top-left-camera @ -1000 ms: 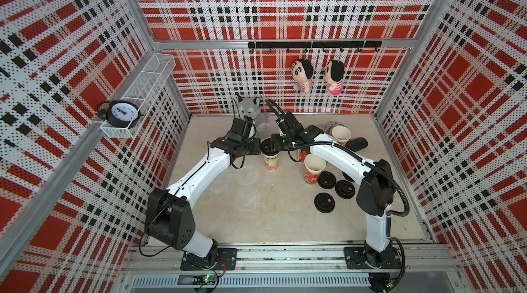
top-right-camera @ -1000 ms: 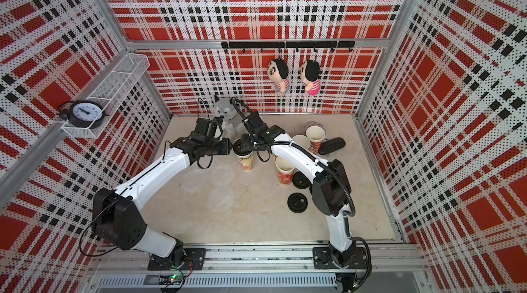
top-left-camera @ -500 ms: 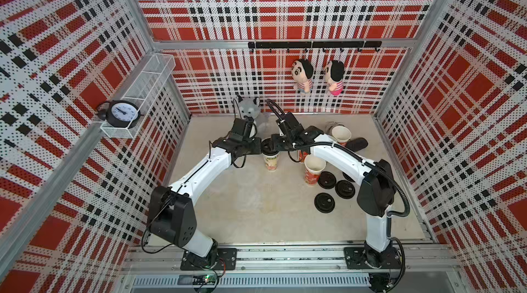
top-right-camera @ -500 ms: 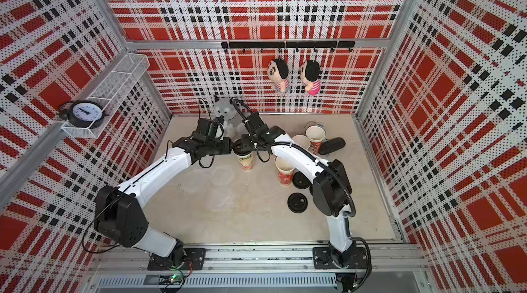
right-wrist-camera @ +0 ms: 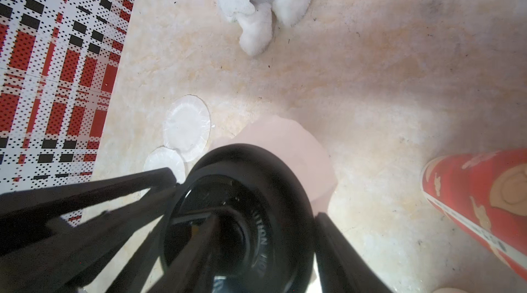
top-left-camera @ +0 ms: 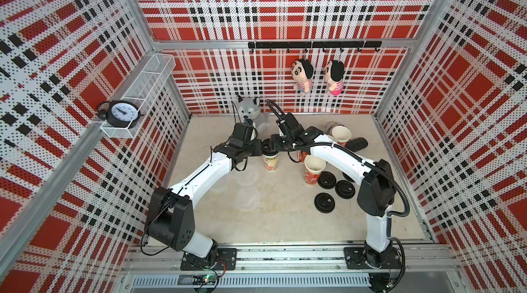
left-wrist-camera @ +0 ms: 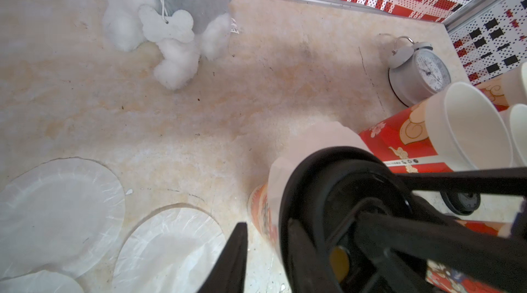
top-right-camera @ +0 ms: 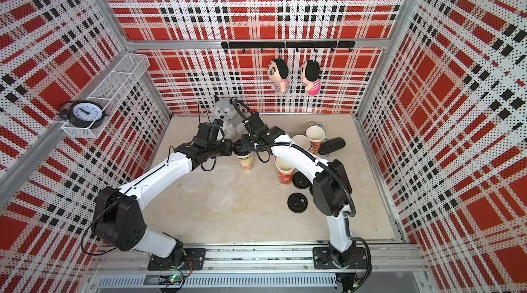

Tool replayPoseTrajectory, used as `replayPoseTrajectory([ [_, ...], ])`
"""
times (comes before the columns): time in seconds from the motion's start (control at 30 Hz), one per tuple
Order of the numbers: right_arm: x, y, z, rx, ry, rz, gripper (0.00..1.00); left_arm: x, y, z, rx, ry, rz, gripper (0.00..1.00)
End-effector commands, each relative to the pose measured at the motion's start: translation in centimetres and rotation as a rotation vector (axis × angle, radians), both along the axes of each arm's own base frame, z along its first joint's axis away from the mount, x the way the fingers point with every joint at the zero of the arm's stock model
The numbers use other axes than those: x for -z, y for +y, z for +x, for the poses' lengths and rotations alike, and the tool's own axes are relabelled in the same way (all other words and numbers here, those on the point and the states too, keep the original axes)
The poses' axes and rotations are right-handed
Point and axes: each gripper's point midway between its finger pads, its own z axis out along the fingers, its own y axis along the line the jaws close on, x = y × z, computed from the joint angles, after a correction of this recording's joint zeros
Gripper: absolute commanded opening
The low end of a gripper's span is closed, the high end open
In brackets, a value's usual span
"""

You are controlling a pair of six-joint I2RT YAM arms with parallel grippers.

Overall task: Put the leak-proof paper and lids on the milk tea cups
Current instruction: Secure the cup lid on the cup.

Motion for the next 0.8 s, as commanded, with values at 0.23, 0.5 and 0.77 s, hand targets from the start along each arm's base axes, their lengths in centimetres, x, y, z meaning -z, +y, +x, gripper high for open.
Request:
replayPoseTrajectory([
  [0.23, 7.1, -2.5, -3.1, -0.007, 0.186, -0.17, 0.55, 11.0, 0.6, -7.5, -0.01, 0.289, 0.114, 0.28],
  [0.5, 7.3, -2.7, -3.3, -0.006, 0.192, -0.172, 0.55, 11.6, 0.6, -8.2, -0.013, 0.299, 0.123, 0.28],
  [0.77, 7.3, -2.8, -3.4, 0.002, 0.193, -0.17, 0.55, 5.4, -0.4, -4.1, -0.007, 0.187, 0.134, 0.34],
])
